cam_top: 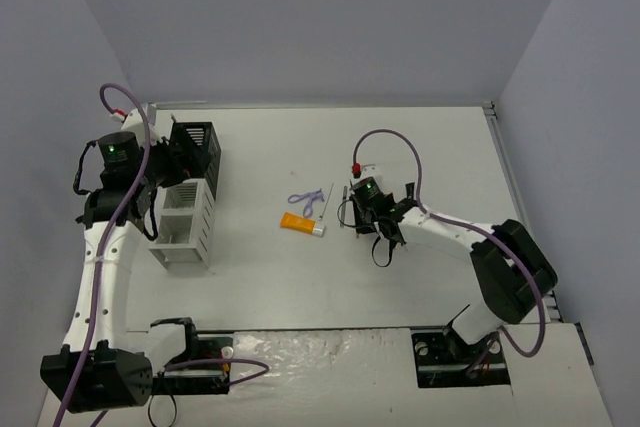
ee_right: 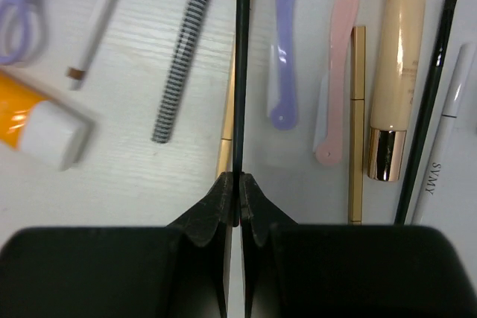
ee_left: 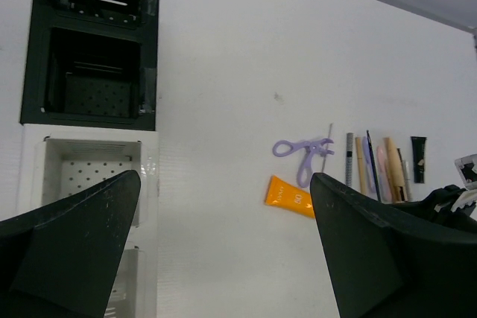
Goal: Organize the makeup
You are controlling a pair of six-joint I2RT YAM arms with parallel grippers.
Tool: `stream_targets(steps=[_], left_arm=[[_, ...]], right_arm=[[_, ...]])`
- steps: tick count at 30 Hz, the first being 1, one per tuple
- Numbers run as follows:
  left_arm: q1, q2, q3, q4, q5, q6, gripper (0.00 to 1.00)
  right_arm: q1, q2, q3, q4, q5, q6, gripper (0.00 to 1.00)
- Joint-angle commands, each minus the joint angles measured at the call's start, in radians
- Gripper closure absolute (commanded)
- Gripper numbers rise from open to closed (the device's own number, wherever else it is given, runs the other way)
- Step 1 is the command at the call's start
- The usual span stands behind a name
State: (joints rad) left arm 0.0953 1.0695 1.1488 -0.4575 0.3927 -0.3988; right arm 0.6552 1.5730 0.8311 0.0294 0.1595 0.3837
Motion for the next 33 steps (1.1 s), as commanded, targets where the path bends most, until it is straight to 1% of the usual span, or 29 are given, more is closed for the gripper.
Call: stream_targets(steps=[1, 5, 8, 9, 13, 17, 22, 26, 27, 29, 31, 33], left_arm=[[-0.063, -0.017, 0.056, 0.120, 0.097, -0.128, 0.03], [-0.223, -0.002, 0.057, 0.182, 0.068, -0.180, 0.03], [-0.314, 0.034, 0.070, 0.237, 0.054, -0.237, 0.03], [-0.341, 0.043, 0.073, 0.253, 0.054, -0.250, 0.03], [-0.491, 0.083, 0.103, 0.306, -0.026, -0.273, 0.03], [-0.587, 0.132, 0.143, 0.323, -0.097, -0.275, 0.03], [-0.639, 0.190, 0.165, 0.318, -0.148, -0.285, 0.03], [-0.673, 0.233, 0.189, 0.303, -0.179, -0.295, 0.08], [-0.675, 0.244, 0.198, 0.293, -0.184, -0.299, 0.11], [-0.681, 0.264, 0.214, 0.281, -0.181, -0.302, 0.19], [-0.684, 0.273, 0.219, 0.282, -0.183, -0.306, 0.23], [-0.690, 0.286, 0.225, 0.290, -0.184, -0.314, 0.32]], right_arm=[[0.050, -0.218, -0.002, 0.064, 0.053, -0.047, 1.00], [0.090, -0.315, -0.026, 0.138, 0.041, -0.080, 1.00], [0.126, -0.379, -0.052, 0.221, -0.013, -0.117, 1.00], [0.135, -0.393, -0.057, 0.224, -0.028, -0.124, 1.00], [0.162, -0.442, -0.085, 0.359, -0.109, -0.144, 1.00], [0.177, -0.462, -0.099, 0.438, -0.179, -0.146, 1.00], [0.185, -0.464, -0.096, 0.479, -0.198, -0.146, 1.00], [0.191, -0.460, -0.096, 0.497, -0.202, -0.145, 1.00], [0.193, -0.459, -0.095, 0.498, -0.202, -0.146, 1.00], [0.196, -0.458, -0.098, 0.509, -0.202, -0.145, 1.00], [0.196, -0.457, -0.101, 0.513, -0.202, -0.146, 1.00], [0.198, -0.451, -0.102, 0.518, -0.202, -0.145, 1.00]])
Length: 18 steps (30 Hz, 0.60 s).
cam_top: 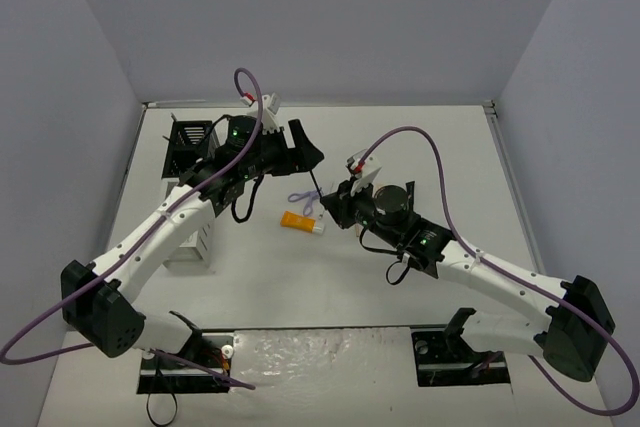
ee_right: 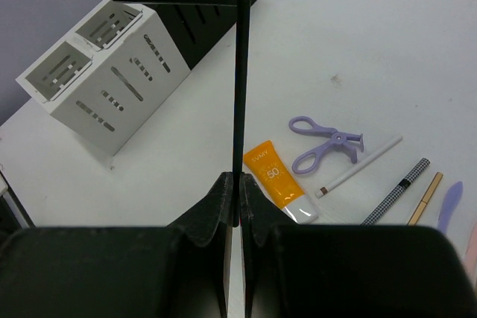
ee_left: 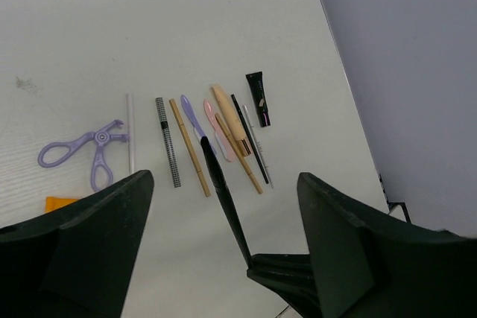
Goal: Organize the makeup
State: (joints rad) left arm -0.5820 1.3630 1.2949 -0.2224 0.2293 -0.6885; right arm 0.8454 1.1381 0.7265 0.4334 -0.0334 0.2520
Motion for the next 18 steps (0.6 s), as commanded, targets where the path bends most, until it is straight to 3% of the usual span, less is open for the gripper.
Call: stream_targets(steps=[1, 14, 16, 18], left_arm=[[-0.016, 0.001, 0.081, 0.058, -0.021, -0.030, 0.38], [-0.027, 0.035, 0.085, 0.087, -0.009, -0.060, 0.87], [-0.027, 0.034, 0.080, 0.097, -0.011, -0.062, 0.97], [-0.028, 0.033, 0.080, 0.099, -0.017, -0.058, 1.00]], right_arm=[[0.008, -0.011, 0.004, 0.117, -0.008, -0.014, 1.00], [0.009, 0.017, 0.009, 0.131, 0.009, -0.022, 1.00], [0.009, 0.020, 0.010, 0.132, 0.016, -0.025, 0.98], [0.009, 0.024, 0.012, 0.133, 0.023, -0.029, 0.94]])
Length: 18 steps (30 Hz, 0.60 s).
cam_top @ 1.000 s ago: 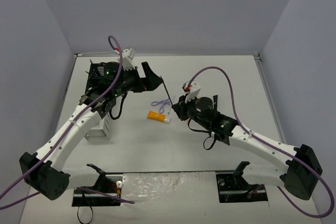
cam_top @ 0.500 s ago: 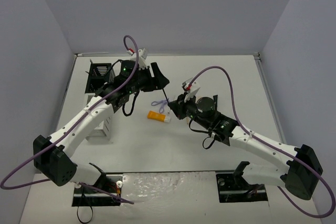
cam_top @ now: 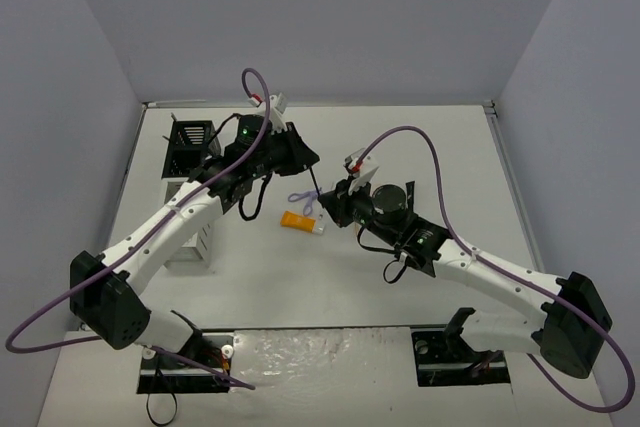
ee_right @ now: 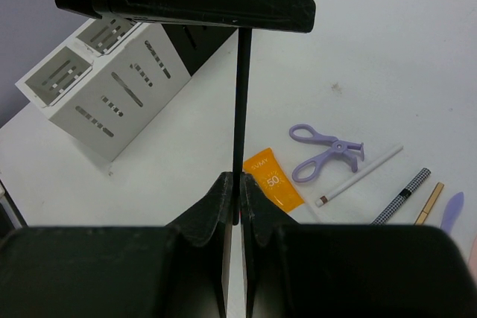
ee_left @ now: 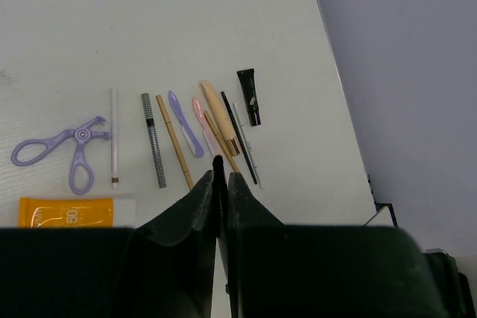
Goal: Organize the makeup
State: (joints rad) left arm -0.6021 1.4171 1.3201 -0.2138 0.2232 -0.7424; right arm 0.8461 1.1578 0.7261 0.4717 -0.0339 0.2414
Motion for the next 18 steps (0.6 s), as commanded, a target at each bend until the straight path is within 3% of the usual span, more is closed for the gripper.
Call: stream_targets(steps=[1, 7, 9, 14, 18], left_arm=[[-0.008, -0.021, 0.054, 0.090, -0.014, -0.002, 1.00], [0.009, -0.021, 0.076, 0.055, -0.073, 0.075, 1.00], [0.059, -0.016, 0.099, 0.025, -0.107, 0.122, 1.00], [0.212, -0.007, 0.140, 0.007, -0.173, 0.228, 1.00], [0.360, 0.019, 0.190, 0.048, -0.278, 0.346, 1.00]], right_arm=[[0.008, 0.005, 0.015, 0.094, 0.027, -0.020, 0.91], [0.005, 0.011, 0.043, 0.038, 0.078, -0.039, 0.40], [0.001, 0.004, 0.055, 0.000, 0.123, -0.047, 0.23], [-0.020, -0.027, 0.060, -0.088, 0.217, -0.054, 0.03], [-0.072, -0.061, 0.029, -0.122, 0.251, -0.043, 0.00]])
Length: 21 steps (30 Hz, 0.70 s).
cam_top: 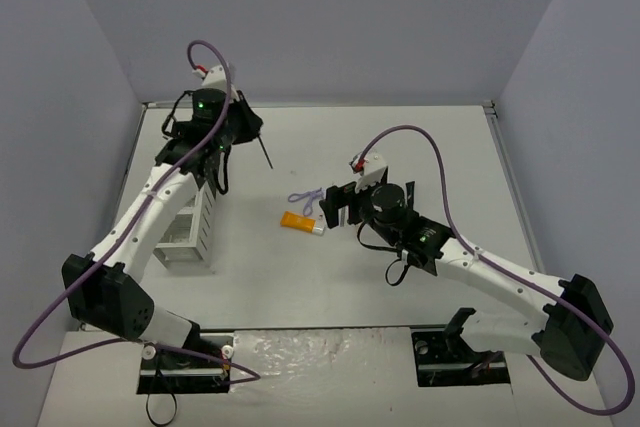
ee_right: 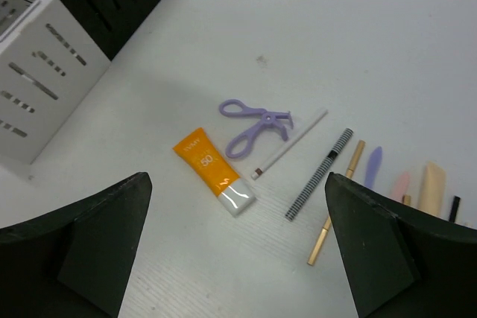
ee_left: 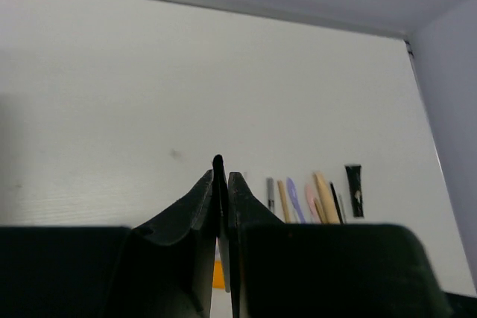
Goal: Organize the makeup
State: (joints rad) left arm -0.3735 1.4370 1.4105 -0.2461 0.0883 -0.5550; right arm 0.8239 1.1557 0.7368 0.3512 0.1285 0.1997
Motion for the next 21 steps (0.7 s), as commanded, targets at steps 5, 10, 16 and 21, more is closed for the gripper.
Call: stream_targets(steps=[5, 10, 16, 21], left_arm=[[0.277, 0.060, 0.119, 0.231, -0.170, 0.221, 1.00], [0.363, 0.166, 0.163, 0.352, -0.164, 0.259, 1.00], [0.439, 0.308, 0.207, 0.455, -0.144, 0.262, 1.00], [0.467, 0.379, 0.179, 0.544, -0.141, 0.274, 0.98]], right_arm=[[-0.126, -0.095, -0.013, -0.029, 0.058, 0.013, 0.00], [-0.143, -0.113, -0.028, -0.055, 0.051, 0.006, 0.00], [-0.148, -0.125, -0.034, -0.083, 0.064, -0.004, 0.00], [-0.157, -0.140, -0.039, -0.108, 0.076, -0.001, 0.00]])
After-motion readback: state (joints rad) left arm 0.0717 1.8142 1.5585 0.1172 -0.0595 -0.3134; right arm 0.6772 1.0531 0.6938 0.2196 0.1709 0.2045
